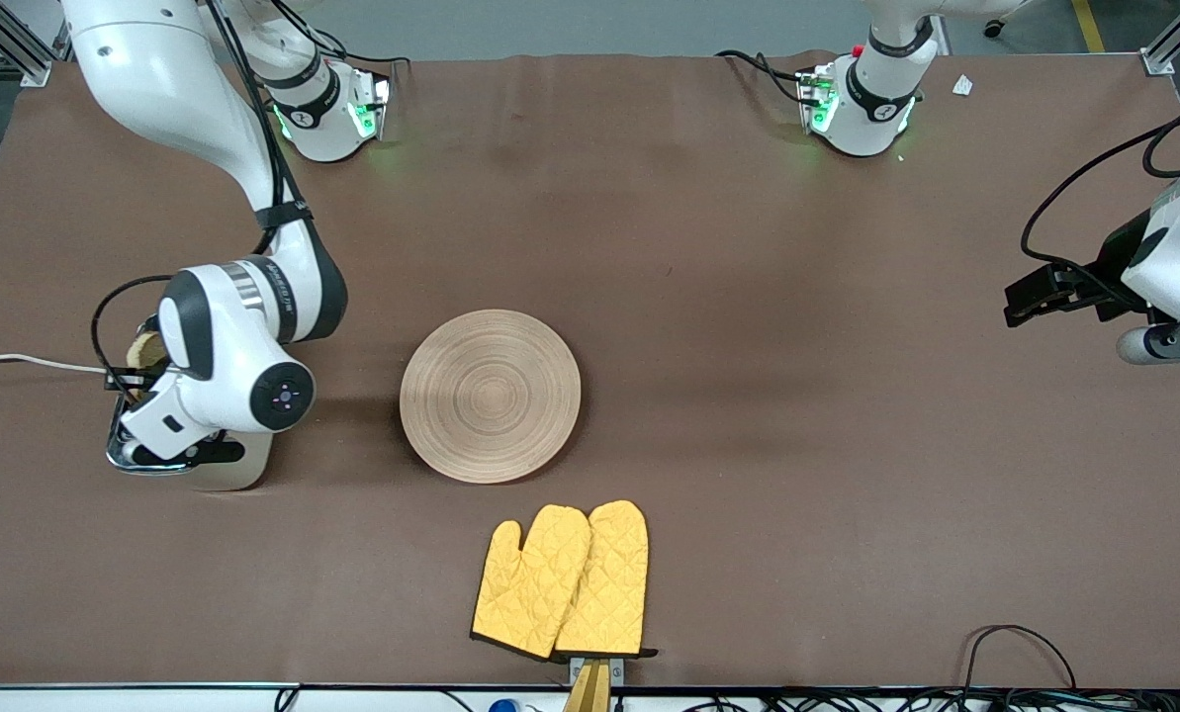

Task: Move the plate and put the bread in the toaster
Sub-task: 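Lower the bread into the toaster slot with the right gripper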

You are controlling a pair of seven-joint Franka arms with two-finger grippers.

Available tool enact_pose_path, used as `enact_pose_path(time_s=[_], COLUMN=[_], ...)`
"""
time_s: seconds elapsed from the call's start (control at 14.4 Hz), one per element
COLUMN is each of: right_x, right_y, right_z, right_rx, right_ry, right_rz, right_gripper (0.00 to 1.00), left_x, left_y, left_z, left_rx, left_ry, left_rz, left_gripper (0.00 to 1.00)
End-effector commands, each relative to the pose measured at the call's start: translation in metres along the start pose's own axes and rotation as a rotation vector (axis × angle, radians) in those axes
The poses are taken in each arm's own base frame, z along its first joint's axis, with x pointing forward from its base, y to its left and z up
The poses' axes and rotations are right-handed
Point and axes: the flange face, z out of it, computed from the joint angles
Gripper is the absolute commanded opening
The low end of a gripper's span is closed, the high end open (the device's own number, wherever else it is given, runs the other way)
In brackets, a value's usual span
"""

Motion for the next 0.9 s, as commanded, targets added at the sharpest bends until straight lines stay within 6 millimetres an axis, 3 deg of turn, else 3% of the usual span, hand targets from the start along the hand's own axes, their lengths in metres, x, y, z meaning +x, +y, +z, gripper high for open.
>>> enact_pose_path(time_s=[0.0,0.21,0.28,0.49,0.83], right_x=[-0.003,-0.003,-0.003,-0.01,-0.049], right_y=[-0.014,-0.012,-0.008,0.011,0.077], right_z=[-0.006,-0.01,-0.014,-0.041,-0.098], right_rx=[-0.02,0.033,0.043,0.147,0.503], right_ry=[0.012,0.006,0.015,0.042,0.148], right_rz=[0.024,0.029,0.037,0.051,0.114], right_gripper=[0.21,0.75,0.98,1.0,1.0], left_x=[-0.001,-0.001,-0.001,-0.001,0.0], left_y=[-0.002,-0.004,-0.004,-0.005,-0.007], left_z=[-0.002,-0.002,-0.002,-0.001,-0.001], left_rx=[-0.012,-0.012,-0.01,-0.01,-0.016], left_ry=[-0.004,-0.004,-0.004,-0.006,-0.008], left_rz=[0.006,0.003,0.003,0.001,-0.001], left_gripper=[1.0,1.0,1.0,1.0,1.0])
